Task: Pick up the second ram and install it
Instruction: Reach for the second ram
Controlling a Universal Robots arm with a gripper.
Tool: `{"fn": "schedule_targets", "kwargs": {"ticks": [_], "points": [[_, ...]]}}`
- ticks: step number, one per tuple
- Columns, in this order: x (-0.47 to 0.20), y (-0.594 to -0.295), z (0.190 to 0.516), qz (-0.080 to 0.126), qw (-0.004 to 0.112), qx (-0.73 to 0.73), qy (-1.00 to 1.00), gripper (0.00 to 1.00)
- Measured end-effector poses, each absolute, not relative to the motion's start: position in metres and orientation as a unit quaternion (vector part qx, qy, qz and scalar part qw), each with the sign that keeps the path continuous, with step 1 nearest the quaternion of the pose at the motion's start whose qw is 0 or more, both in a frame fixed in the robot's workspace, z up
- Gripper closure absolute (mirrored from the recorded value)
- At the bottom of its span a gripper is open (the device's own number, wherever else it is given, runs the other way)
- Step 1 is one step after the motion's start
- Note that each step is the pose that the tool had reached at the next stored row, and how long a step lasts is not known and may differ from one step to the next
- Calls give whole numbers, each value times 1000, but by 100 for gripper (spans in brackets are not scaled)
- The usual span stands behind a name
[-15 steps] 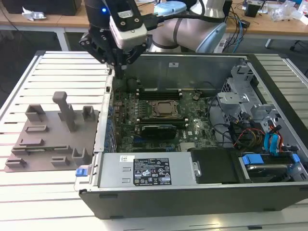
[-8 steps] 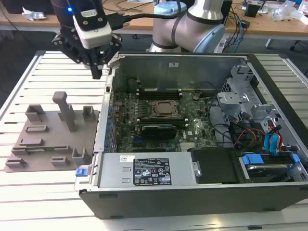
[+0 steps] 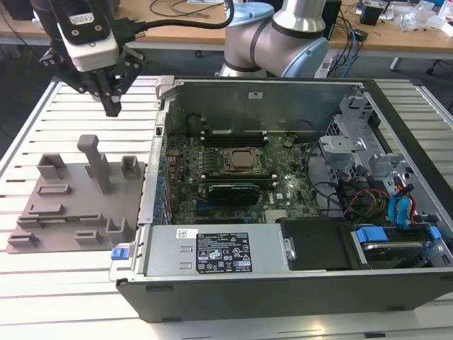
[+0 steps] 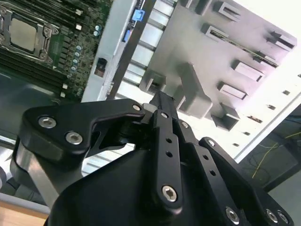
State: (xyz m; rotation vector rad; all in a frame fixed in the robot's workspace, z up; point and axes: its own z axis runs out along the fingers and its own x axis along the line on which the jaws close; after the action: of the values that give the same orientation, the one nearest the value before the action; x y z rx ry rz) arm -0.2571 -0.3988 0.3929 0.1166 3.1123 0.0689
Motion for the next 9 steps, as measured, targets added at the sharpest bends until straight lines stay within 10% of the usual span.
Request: {"fn": "schedule_targets", "kwargs": {"ticks": [9], "points": [[-321,-399,392,22,13,37,999,90]]}}
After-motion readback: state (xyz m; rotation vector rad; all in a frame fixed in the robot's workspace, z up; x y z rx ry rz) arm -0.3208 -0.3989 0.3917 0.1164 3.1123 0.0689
